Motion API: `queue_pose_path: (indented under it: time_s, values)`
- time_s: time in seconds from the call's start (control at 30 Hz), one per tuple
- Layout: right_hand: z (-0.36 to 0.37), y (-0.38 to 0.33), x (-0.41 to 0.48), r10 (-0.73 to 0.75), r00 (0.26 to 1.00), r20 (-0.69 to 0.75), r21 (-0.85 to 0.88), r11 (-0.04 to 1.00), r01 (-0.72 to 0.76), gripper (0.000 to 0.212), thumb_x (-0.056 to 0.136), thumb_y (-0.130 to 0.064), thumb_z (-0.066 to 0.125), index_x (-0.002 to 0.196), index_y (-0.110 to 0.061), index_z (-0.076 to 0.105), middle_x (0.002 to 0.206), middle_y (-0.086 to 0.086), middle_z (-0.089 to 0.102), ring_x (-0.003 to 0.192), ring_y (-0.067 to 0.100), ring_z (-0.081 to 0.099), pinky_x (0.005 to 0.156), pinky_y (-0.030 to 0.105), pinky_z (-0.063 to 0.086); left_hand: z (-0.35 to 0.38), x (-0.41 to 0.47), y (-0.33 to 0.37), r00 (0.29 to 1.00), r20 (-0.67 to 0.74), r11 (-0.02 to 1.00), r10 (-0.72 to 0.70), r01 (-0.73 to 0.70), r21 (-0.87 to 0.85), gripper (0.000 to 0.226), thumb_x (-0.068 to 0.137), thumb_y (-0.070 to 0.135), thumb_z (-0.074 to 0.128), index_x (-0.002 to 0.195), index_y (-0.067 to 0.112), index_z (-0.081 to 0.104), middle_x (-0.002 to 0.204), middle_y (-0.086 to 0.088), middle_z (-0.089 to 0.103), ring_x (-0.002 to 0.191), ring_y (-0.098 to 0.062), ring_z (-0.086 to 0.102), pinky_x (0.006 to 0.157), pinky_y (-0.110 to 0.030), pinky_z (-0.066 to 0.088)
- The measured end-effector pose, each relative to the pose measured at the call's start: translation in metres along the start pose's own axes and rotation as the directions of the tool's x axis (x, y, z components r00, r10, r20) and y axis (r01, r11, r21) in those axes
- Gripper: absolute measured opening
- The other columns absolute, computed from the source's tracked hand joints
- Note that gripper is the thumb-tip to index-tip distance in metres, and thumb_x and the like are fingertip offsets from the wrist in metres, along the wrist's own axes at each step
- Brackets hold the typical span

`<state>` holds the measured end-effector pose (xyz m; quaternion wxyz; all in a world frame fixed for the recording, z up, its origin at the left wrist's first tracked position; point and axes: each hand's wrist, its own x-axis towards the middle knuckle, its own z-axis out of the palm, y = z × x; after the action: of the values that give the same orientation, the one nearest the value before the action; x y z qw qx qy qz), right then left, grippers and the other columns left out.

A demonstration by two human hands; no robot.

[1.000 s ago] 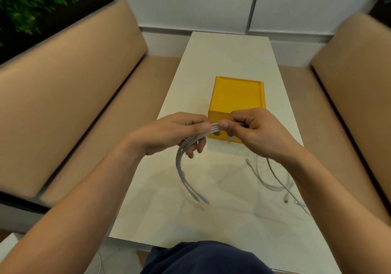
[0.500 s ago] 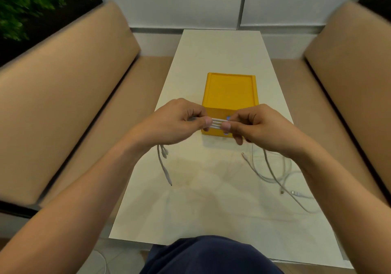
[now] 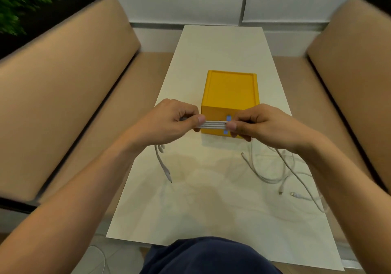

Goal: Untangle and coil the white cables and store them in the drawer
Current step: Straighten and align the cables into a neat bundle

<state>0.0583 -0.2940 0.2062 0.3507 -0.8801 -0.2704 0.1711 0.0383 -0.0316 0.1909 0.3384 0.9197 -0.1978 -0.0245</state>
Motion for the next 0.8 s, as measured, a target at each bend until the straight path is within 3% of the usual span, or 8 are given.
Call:
queue_pose_path:
  time_s: [0.1,0.2,0.33,0.47,0.63,0.73,0.8]
  values:
    - [-0.006,0.0,0.002,-0.039,0.998,0.049,0.073,0.997,0.035,0.037,0.103,-0.043,0.053,0.086,-0.02,0.077,0.069,-0.003,0.067,0.06,0.005,0.047,0.066,0.03,0.037,-0.003,0.002,-0.003,0.999,-0.013,1.0,0.03,-0.03,0.005,0.03,0.103,0.038,0.057,0.076,0.031,0.068,0.051,0.014,0.048,0.05,-0.008,0.042,0.049,-0.019,0.029]
    - [-0.009,0.0,0.003,-0.058,0.996,0.071,-0.003,0.998,0.059,0.041,0.106,-0.04,0.05,0.085,-0.018,0.077,0.071,-0.01,0.068,0.06,0.006,0.044,0.064,0.03,0.037,-0.007,0.002,-0.003,0.999,-0.01,0.999,0.044,-0.044,-0.02,0.03,0.097,0.047,0.056,0.077,0.03,0.069,0.051,0.011,0.046,0.049,-0.01,0.041,0.048,-0.018,0.028]
    - [-0.01,0.0,0.007,-0.072,0.997,0.032,-0.1,0.992,0.075,0.038,0.105,-0.041,0.052,0.072,-0.03,0.067,0.065,-0.013,0.066,0.057,0.008,0.047,0.058,0.026,0.038,-0.01,0.003,-0.005,0.998,0.013,0.997,0.066,-0.066,-0.032,0.028,0.089,0.054,0.06,0.077,0.029,0.067,0.055,0.016,0.051,0.052,-0.009,0.043,0.049,-0.016,0.028]
    - [-0.003,0.002,0.007,-0.088,0.996,-0.019,-0.129,0.988,0.084,0.037,0.099,-0.055,0.05,0.082,-0.03,0.071,0.062,-0.009,0.056,0.055,0.009,0.045,0.053,0.025,0.034,-0.008,0.004,-0.01,0.999,0.0,0.998,0.05,-0.05,-0.044,0.023,0.09,0.053,0.061,0.075,0.036,0.065,0.057,0.015,0.051,0.054,-0.008,0.042,0.05,-0.018,0.028]
    - [0.002,0.003,0.008,-0.082,0.997,-0.004,-0.055,0.995,0.081,0.039,0.097,-0.055,0.05,0.085,-0.027,0.073,0.061,-0.004,0.049,0.056,0.009,0.039,0.053,0.024,0.031,-0.002,0.009,-0.013,1.0,0.015,0.995,-0.008,0.01,-0.097,0.022,0.096,0.043,0.065,0.076,0.033,0.069,0.055,0.012,0.048,0.053,-0.008,0.039,0.051,-0.018,0.027]
    - [0.008,0.009,0.014,-0.049,0.999,-0.019,-0.09,0.995,0.047,0.036,0.099,-0.055,0.05,0.088,-0.031,0.074,0.062,-0.007,0.054,0.056,0.01,0.044,0.058,0.036,0.037,-0.003,0.009,-0.014,0.999,-0.004,0.989,-0.031,0.031,-0.146,0.02,0.098,0.035,0.068,0.079,0.03,0.075,0.057,0.002,0.047,0.054,-0.01,0.036,0.051,-0.021,0.027]
    - [0.01,0.012,0.017,-0.022,0.999,-0.032,-0.107,0.994,0.019,0.038,0.099,-0.056,0.05,0.086,-0.03,0.074,0.061,-0.005,0.055,0.053,0.009,0.043,0.057,0.037,0.037,-0.002,0.009,-0.013,0.999,-0.018,0.98,-0.028,0.024,-0.199,0.02,0.095,0.042,0.068,0.08,0.032,0.077,0.061,-0.014,0.048,0.057,-0.025,0.036,0.053,-0.031,0.028]
